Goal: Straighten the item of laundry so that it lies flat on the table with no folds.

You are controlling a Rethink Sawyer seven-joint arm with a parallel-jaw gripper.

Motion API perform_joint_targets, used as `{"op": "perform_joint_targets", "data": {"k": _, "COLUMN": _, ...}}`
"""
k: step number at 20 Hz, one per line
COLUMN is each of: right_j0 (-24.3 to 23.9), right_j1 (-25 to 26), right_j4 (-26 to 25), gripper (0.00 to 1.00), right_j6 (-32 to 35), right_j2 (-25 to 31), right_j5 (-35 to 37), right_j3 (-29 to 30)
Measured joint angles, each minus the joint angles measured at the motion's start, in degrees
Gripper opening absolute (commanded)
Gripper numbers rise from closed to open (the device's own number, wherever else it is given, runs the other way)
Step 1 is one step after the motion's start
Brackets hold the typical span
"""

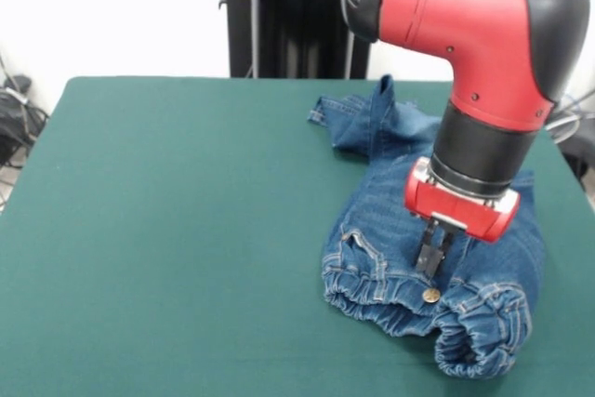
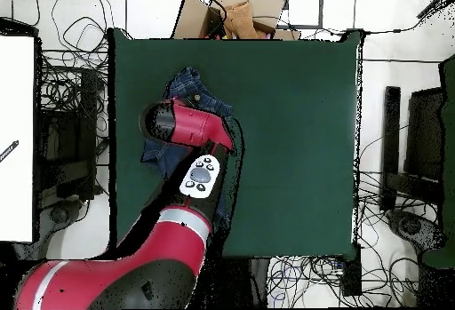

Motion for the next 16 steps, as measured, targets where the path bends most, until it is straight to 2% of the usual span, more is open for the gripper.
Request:
{"op": "perform_joint_targets", "data": {"k": 7, "right_j0": 0.37, "right_j1": -1.73, "right_j4": -0.02, "gripper": 0.0, "right_j6": 0.0, "right_j2": -0.07, "right_j5": 0.02, "right_j3": 1.62}}
{"op": "perform_joint_targets", "data": {"k": 16, "right_j0": 3.04, "right_j1": -10.7, "right_j4": 0.11, "gripper": 0.0, "right_j6": 0.0, "right_j2": -2.03, "right_j5": 4.35, "right_j3": 5.84}}
